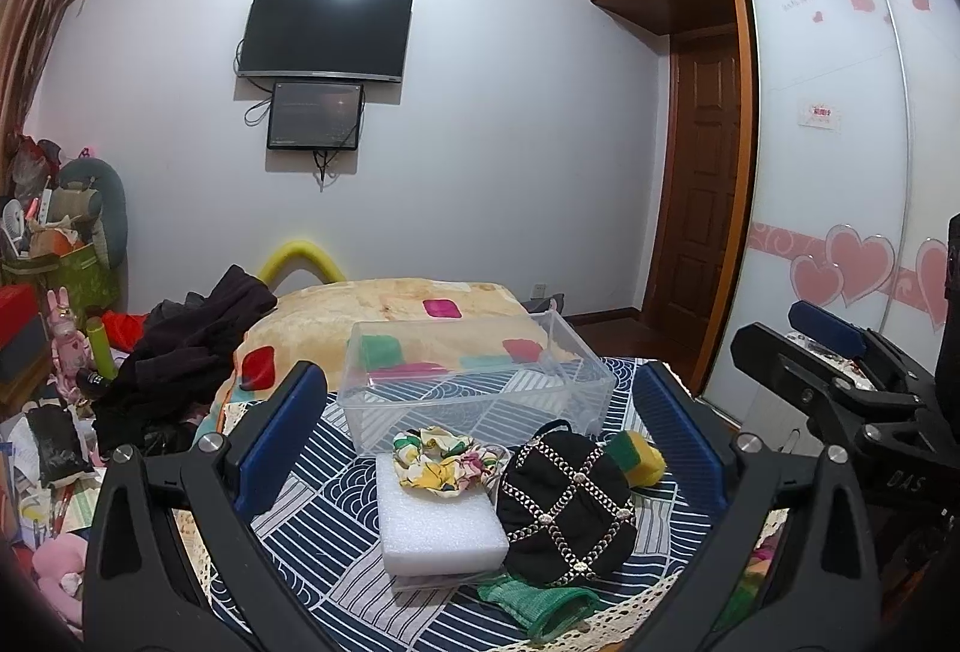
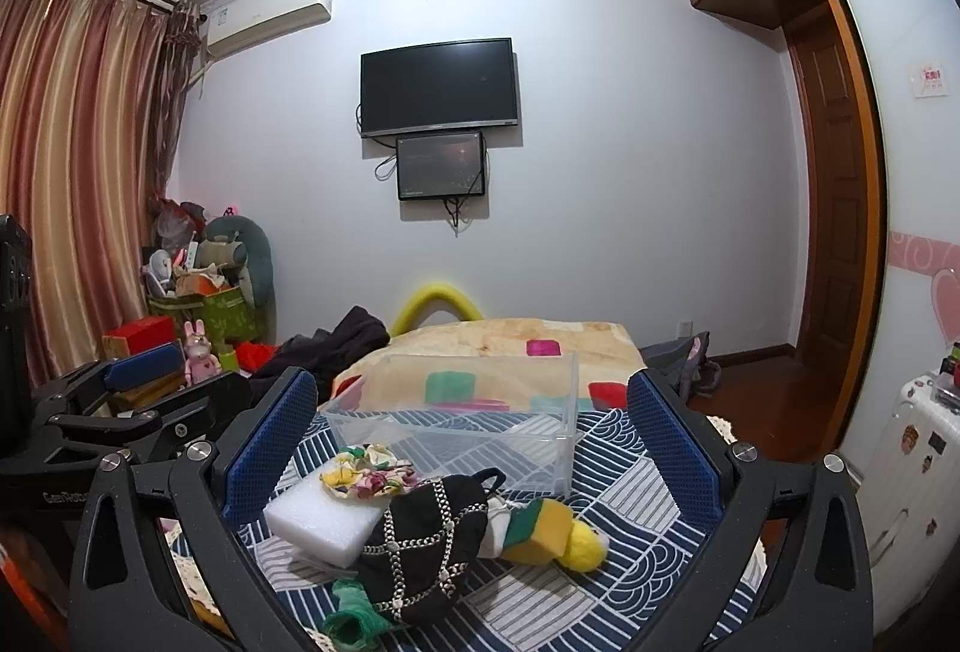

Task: Organize soft objects
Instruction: 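Grasp the floral scrunchie with the left tool while the right tool grasps the yellow-green sponge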

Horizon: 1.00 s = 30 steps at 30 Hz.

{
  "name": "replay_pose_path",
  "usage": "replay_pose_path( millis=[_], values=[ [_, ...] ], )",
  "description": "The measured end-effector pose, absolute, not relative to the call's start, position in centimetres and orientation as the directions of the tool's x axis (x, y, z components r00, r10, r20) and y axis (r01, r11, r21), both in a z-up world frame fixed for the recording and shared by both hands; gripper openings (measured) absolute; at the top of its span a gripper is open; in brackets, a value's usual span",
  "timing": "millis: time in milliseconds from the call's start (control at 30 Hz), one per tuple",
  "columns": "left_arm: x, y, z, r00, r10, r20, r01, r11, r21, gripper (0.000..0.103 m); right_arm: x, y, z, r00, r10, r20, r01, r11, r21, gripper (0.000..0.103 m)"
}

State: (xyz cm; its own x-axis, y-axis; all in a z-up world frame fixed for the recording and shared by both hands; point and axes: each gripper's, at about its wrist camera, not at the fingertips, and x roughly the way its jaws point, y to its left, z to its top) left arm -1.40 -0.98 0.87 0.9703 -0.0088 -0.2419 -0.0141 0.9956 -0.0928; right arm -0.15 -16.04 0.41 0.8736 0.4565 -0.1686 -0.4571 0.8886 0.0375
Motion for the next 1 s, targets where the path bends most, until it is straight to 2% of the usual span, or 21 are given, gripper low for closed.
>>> replay_pose_path(
  millis=[133, 233, 300, 433, 533, 667, 867, 1000],
  values=[
    [-1.1, -0.9, 0.5, 0.971, 0.009, -0.237, -0.031, 0.996, -0.089, 0.102, 0.6, -16.4, -0.1, 0.877, 0.444, -0.183, -0.445, 0.895, 0.038, 0.103],
    [0.0, -0.8, -0.1, 0.962, -0.006, -0.273, -0.019, 0.996, -0.089, 0.085, 1.7, -17.3, -0.8, 0.882, 0.424, -0.205, -0.421, 0.905, 0.059, 0.103],
    [1.0, -0.6, -0.7, 0.951, -0.025, -0.308, -0.007, 0.995, -0.103, 0.082, 2.6, -18.0, -1.4, 0.882, 0.415, -0.226, -0.407, 0.91, 0.08, 0.1],
    [2.8, -0.5, -2.5, 0.93, -0.012, -0.367, -0.026, 0.995, -0.1, 0.077, 4.4, -19.4, -2.8, 0.872, 0.4, -0.282, -0.382, 0.916, 0.12, 0.086],
    [4.3, -0.5, -3.8, 0.91, -0.012, -0.414, -0.032, 0.995, -0.1, 0.069, 5.6, -20.0, -4.0, 0.858, 0.391, -0.334, -0.365, 0.92, 0.141, 0.082],
    [6.1, -0.5, -5.4, 0.884, -0.019, -0.467, -0.026, 0.996, -0.09, 0.068, 6.9, -20.6, -5.7, 0.84, 0.37, -0.397, -0.334, 0.929, 0.159, 0.075],
    [8.8, 0.3, -7.6, 0.844, -0.033, -0.536, -0.029, 0.994, -0.106, 0.058, 8.4, -21.7, -7.5, 0.801, 0.346, -0.488, -0.29, 0.938, 0.189, 0.075],
    [9.9, 0.5, -8.8, 0.821, -0.056, -0.568, -0.02, 0.992, -0.127, 0.057, 9.3, -21.3, -8.6, 0.755, 0.385, -0.53, -0.298, 0.922, 0.245, 0.075]
  ],
)
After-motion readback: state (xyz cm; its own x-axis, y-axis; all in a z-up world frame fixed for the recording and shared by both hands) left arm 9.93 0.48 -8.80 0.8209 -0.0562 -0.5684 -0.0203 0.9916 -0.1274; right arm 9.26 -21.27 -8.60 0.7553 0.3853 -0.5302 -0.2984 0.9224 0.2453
